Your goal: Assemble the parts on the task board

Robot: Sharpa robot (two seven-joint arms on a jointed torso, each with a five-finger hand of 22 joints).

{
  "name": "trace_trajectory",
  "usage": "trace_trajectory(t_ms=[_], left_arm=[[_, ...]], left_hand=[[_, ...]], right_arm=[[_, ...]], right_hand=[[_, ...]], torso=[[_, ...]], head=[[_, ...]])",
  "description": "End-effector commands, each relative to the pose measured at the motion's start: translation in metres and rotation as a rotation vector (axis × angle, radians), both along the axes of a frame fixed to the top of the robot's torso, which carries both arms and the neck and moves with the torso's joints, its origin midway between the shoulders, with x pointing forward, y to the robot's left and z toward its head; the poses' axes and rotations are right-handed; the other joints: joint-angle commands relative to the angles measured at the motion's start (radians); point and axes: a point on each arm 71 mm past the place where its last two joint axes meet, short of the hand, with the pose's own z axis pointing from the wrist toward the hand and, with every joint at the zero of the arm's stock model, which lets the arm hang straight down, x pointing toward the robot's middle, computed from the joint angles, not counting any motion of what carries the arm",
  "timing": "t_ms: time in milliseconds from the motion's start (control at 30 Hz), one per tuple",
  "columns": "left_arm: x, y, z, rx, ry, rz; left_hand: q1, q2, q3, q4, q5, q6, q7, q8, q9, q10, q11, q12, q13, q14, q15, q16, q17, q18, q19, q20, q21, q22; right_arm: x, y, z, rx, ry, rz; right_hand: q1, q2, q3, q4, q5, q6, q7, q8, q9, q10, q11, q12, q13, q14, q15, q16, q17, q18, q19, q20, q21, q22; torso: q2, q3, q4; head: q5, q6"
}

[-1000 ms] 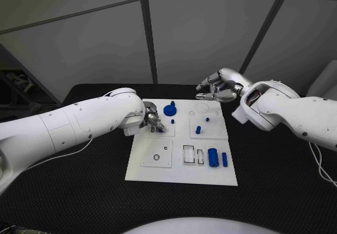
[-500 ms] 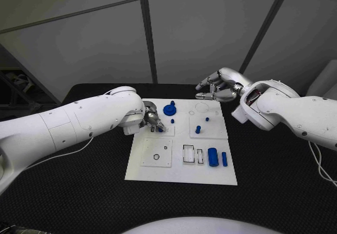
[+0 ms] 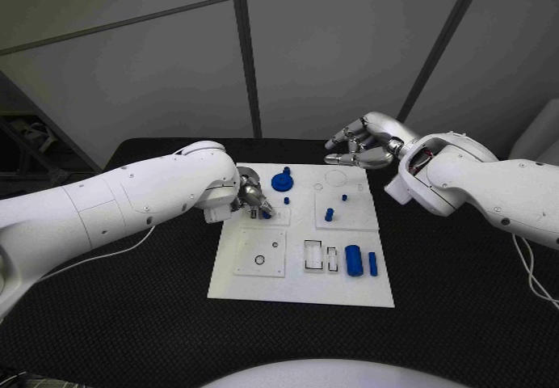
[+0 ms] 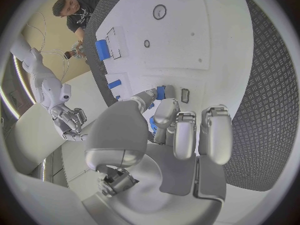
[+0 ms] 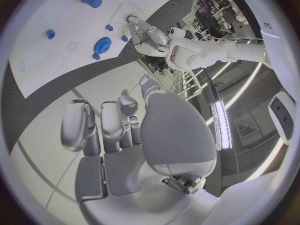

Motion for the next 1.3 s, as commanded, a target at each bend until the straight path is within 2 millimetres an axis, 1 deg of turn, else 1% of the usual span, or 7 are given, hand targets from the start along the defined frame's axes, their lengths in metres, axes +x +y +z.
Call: trace_trajectory(t_ms=[33,233,533,633,900,1100,1300], left_arm=[[-0.002,0.003,-0.006,0.031,0.018,0.012],[-0.001,0.004,-0.002,0.021,0.011,0.018],[0.000,0.002,0.005,0.023,0.013,-0.008],[0.001,0.002,0.006,0.029,0.014,-0.016],[0.001,0.001,0.007,0.042,0.026,-0.035],[0.001,-0.001,0.006,0.046,0.035,-0.048],[0.000,-0.001,0.008,0.054,0.048,-0.067]], left_hand=[[0.050,0.053,0.089,-0.090,0.007,0.009,0.002,0.009,0.006,-0.006,-0.002,0.001,0.050,0.095,0.004,-0.003,0.228,-0.012,0.005,0.007,-0.006,0.111],[0.054,0.056,0.097,-0.097,0.009,0.010,0.001,0.014,0.013,-0.005,-0.002,0.009,0.053,0.095,0.003,-0.003,0.228,-0.012,0.005,0.007,-0.006,0.112],[0.056,0.052,0.105,-0.109,0.008,0.008,0.001,0.020,0.023,-0.004,-0.002,0.016,0.056,0.095,0.004,-0.003,0.228,-0.011,0.004,0.007,-0.007,0.112],[0.056,0.051,0.107,-0.111,0.008,0.009,0.001,0.022,0.026,-0.003,-0.002,0.023,0.059,0.095,0.004,-0.004,0.228,-0.011,0.005,0.007,-0.007,0.112],[0.055,0.048,0.110,-0.116,0.009,0.009,0.001,0.026,0.033,0.001,-0.003,0.035,0.063,0.095,0.003,-0.003,0.228,-0.011,0.004,0.007,-0.007,0.112],[0.055,0.048,0.112,-0.118,0.009,0.009,0.001,0.028,0.036,0.002,-0.003,0.037,0.064,0.096,0.003,-0.003,0.228,-0.011,0.004,0.007,-0.007,0.112],[0.054,0.043,0.116,-0.126,0.011,0.009,0.000,0.032,0.044,0.003,-0.004,0.041,0.066,0.096,0.003,-0.001,0.230,-0.011,0.004,0.007,-0.007,0.112]], right_arm=[[0.000,0.001,0.001,-0.007,-0.004,0.010],[0.000,0.001,0.001,-0.009,-0.003,0.010],[0.001,0.002,0.001,-0.010,-0.001,0.012],[0.001,0.002,0.001,-0.011,-0.001,0.013],[0.001,0.003,0.000,-0.011,0.001,0.014],[0.001,0.003,0.000,-0.012,0.002,0.015],[0.001,0.003,0.000,-0.012,0.002,0.014]], right_hand=[[-0.012,0.002,0.000,0.006,0.004,0.007,0.003,-0.006,0.001,0.002,0.000,0.003,-0.002,0.005,0.000,-0.003,0.001,0.014,0.003,0.000,-0.004,0.011],[-0.012,0.002,0.000,0.006,0.004,0.007,0.003,-0.006,0.001,0.002,0.000,0.003,-0.002,0.005,0.000,-0.003,0.001,0.014,0.003,0.000,-0.004,0.011],[-0.012,0.002,0.000,0.006,0.004,0.007,0.003,-0.006,0.001,0.002,0.000,0.003,-0.002,0.005,0.000,-0.003,0.001,0.014,0.003,0.000,-0.004,0.011],[-0.012,0.002,0.000,0.006,0.004,0.007,0.003,-0.006,0.001,0.002,0.000,0.003,-0.002,0.005,0.000,-0.003,0.001,0.014,0.003,0.000,-0.004,0.011],[-0.012,0.002,0.000,0.006,0.004,0.007,0.003,-0.006,0.001,0.002,0.000,0.003,-0.002,0.005,0.000,-0.003,0.001,0.014,0.003,0.000,-0.004,0.011],[-0.012,0.002,0.000,0.006,0.004,0.007,0.003,-0.006,0.001,0.002,0.000,0.003,-0.002,0.005,0.000,-0.003,0.001,0.014,0.003,0.000,-0.004,0.011],[-0.012,0.002,0.000,0.006,0.004,0.007,0.003,-0.006,0.001,0.002,0.000,0.003,-0.002,0.005,0.000,-0.003,0.001,0.014,0.003,0.000,-0.004,0.011]], torso=[[0.000,-0.0002,-0.0001],[-0.001,0.0001,-0.0001],[0.000,0.0004,-0.0007],[0.000,0.0001,-0.0013],[0.000,0.0002,0.0006],[0.000,-0.0002,-0.0010],[0.000,-0.0003,-0.0003]], head=[[0.001,0.001],[0.000,0.001],[0.001,0.004],[0.001,0.003],[0.000,0.003],[0.001,0.002],[-0.001,0.003]])
